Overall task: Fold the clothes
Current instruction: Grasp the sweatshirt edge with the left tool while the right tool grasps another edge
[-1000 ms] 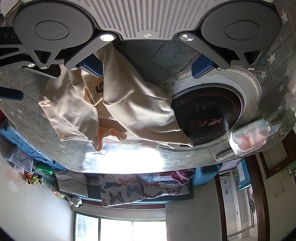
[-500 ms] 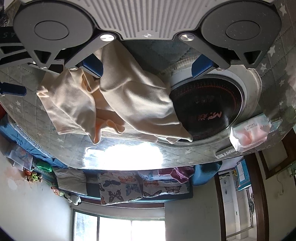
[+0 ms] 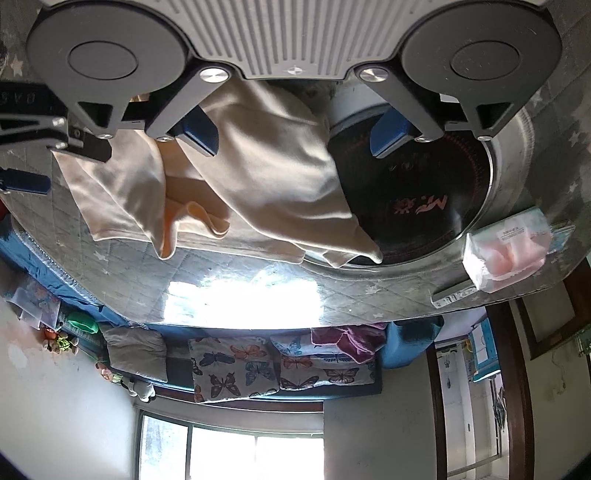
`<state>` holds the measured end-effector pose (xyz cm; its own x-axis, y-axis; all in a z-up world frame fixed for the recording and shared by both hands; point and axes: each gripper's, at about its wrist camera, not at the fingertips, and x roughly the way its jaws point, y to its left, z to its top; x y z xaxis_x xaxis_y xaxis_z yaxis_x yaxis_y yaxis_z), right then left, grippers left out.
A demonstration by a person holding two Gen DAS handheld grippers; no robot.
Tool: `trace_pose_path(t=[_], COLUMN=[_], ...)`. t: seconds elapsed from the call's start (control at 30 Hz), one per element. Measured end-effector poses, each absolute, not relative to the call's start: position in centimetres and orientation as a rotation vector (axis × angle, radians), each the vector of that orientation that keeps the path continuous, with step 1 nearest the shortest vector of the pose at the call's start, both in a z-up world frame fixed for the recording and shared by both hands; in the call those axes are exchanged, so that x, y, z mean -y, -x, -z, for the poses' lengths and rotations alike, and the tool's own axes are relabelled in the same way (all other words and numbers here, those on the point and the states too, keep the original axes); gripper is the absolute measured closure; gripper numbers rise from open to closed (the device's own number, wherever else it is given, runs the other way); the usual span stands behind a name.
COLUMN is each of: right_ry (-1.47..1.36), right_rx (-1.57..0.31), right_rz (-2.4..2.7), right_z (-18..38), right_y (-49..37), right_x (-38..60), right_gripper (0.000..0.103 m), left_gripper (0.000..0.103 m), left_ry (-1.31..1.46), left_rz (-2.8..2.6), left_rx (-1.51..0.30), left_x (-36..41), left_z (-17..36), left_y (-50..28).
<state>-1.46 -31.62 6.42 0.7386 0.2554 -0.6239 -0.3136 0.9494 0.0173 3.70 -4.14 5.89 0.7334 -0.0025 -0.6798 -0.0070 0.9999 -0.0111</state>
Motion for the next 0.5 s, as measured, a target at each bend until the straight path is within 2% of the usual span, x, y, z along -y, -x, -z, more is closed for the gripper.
trace_pose_path(t=[0.2, 0.33, 0.5], right_ry=[0.089, 0.099, 0.096], right_rx=[-0.67, -0.677, -0.7], right_rz=[-0.351, -0.378, -0.386], right_z=[-6.3, -6.0, -5.3], right_y=[-1.6, -3.9, -6.0], right_x=[31.1, 30.5, 30.3], right_gripper=[0.021, 0.034, 0.042], left_gripper=[0.013, 0.013, 0.013], left_ry=[0.036, 0.045, 0.083], left_rz=[0.031, 0.027, 0.004], left_rx=[-0.755, -0.772, -0.807], left_x=[4.2, 4.4, 4.4], left_z=[-5.7, -5.5, -5.0], left_y=[-6.5, -9.1, -12.4])
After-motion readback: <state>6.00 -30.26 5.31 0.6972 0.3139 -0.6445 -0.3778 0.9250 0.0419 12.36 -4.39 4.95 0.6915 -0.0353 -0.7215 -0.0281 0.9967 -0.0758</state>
